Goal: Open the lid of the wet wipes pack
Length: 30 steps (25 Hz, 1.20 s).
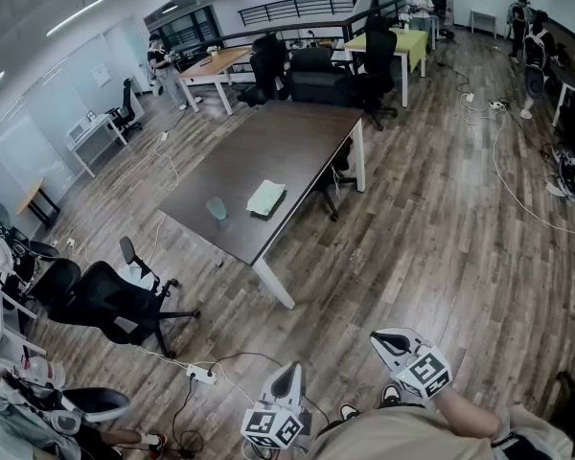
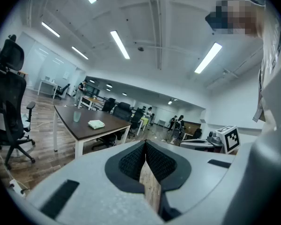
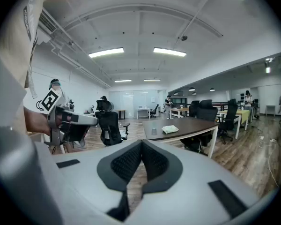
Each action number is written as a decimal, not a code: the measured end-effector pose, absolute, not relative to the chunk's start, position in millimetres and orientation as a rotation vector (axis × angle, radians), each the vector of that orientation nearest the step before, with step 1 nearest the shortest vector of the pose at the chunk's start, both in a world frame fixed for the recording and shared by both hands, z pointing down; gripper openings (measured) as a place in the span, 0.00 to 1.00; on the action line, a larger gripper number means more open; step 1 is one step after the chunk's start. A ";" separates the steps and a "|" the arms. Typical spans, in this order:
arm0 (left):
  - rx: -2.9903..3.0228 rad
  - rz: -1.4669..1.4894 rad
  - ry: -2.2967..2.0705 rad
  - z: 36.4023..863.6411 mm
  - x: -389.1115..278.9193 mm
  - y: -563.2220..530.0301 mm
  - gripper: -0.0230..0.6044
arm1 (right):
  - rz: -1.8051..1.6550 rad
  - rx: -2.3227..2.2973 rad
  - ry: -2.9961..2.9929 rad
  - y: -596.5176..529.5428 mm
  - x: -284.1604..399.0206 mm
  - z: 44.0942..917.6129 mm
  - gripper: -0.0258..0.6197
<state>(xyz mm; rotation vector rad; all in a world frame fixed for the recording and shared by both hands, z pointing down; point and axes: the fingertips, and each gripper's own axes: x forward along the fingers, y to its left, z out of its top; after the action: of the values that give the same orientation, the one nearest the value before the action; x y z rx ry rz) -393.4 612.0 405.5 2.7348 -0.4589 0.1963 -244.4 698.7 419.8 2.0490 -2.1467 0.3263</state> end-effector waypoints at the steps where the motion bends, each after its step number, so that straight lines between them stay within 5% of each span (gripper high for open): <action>1: 2.718 0.194 -0.462 407.4 -393.7 609.9 0.05 | 0.331 2.051 -2.150 695.6 -247.5 419.8 0.06; 12: 2.654 0.096 -0.395 421.0 -394.0 592.9 0.05 | 0.338 2.015 -2.102 682.8 -280.5 428.5 0.06; 22: 2.662 0.033 -0.509 434.9 -386.1 538.5 0.05 | 0.751 2.127 -2.243 651.8 -248.3 466.7 0.06; 30: 2.606 0.045 -0.446 418.7 -306.4 501.9 0.05 | 0.360 2.038 -2.225 569.9 -188.0 439.7 0.06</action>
<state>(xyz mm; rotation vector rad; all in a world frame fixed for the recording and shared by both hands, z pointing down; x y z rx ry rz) -306.4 501.9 418.7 2.6064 -0.4457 0.0447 -188.0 569.9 439.7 2.0376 -2.2253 0.3601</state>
